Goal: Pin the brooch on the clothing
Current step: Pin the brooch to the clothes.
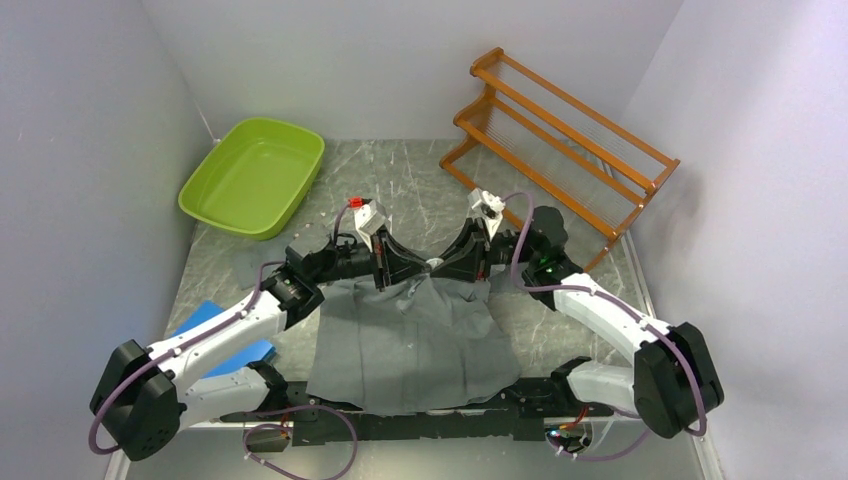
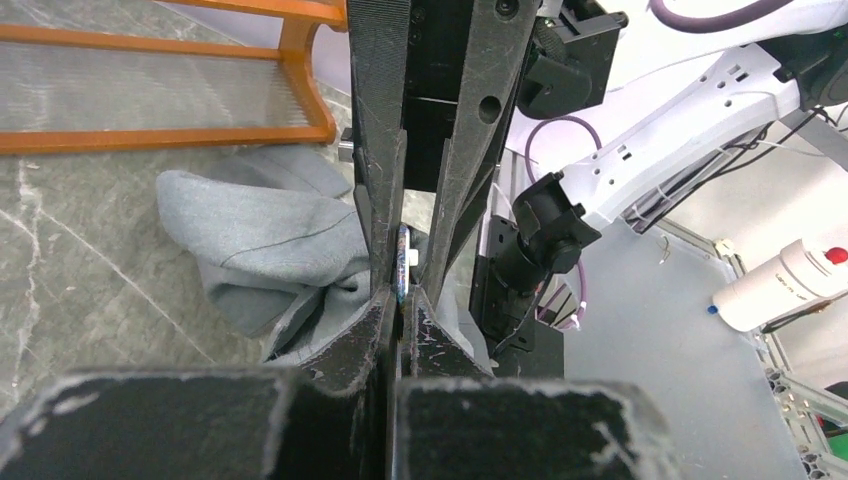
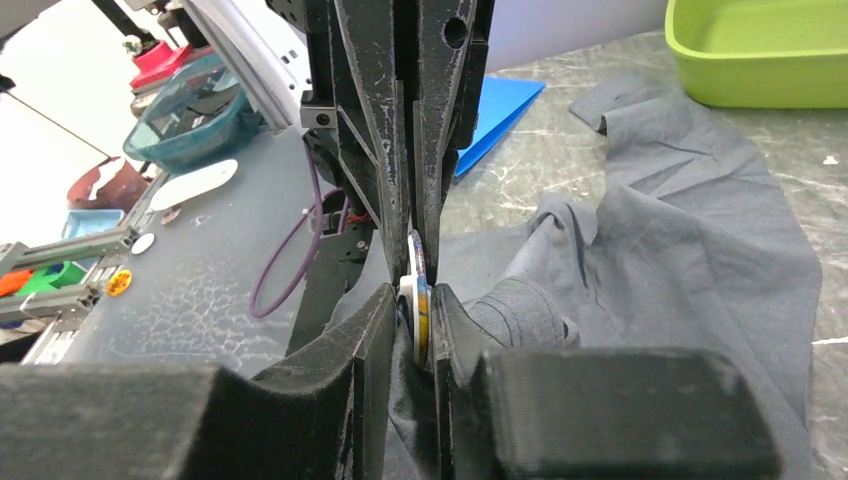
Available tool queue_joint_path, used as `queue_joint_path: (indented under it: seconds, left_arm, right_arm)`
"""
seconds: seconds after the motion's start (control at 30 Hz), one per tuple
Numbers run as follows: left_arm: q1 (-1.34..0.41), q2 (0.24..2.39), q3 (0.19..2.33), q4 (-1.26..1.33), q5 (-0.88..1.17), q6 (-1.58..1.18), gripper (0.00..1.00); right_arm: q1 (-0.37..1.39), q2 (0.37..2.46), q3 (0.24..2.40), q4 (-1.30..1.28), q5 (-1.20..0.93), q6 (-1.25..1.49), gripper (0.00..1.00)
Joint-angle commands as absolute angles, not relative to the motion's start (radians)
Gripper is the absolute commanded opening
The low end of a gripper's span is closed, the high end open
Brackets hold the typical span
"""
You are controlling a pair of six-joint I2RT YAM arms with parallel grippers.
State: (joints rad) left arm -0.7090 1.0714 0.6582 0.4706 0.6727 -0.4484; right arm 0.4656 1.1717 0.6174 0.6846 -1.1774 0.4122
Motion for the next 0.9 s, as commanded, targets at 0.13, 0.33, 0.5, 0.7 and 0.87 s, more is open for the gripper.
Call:
queue_joint_path:
  seconds: [0.13, 0.33, 0.5, 0.7, 0.87]
  left_arm:
    - [-0.715, 1.097, 0.742, 0.471, 0.721, -0.444, 0.03]
    - [-0.714, 1.095, 0.765, 0.433, 0.721, -0.428, 0.03]
    - [-0.715, 1.067, 0.75, 0.423, 0.709, -0.426, 0.03]
    - [-0.715, 0.996, 0.667, 0.473, 0.641, -0.439, 0.03]
    - [-0.715, 0.948, 0.604, 0.526, 0.59, -0.448, 0.03]
  right_arm:
    - [0.501, 1.232, 0.832, 0.28, -1.099, 0.202, 0.14]
    - [0.521, 1.282, 0.922, 0.063, -0.994, 0.137, 0.0]
    - [0.521, 1.295, 0.937, 0.003, -0.9, 0.15, 0.0]
    - [0.501, 1.226, 0.835, 0.186, -0.891, 0.265, 0.0]
    - [0.463, 1.196, 0.777, 0.333, -0.947, 0.342, 0.0]
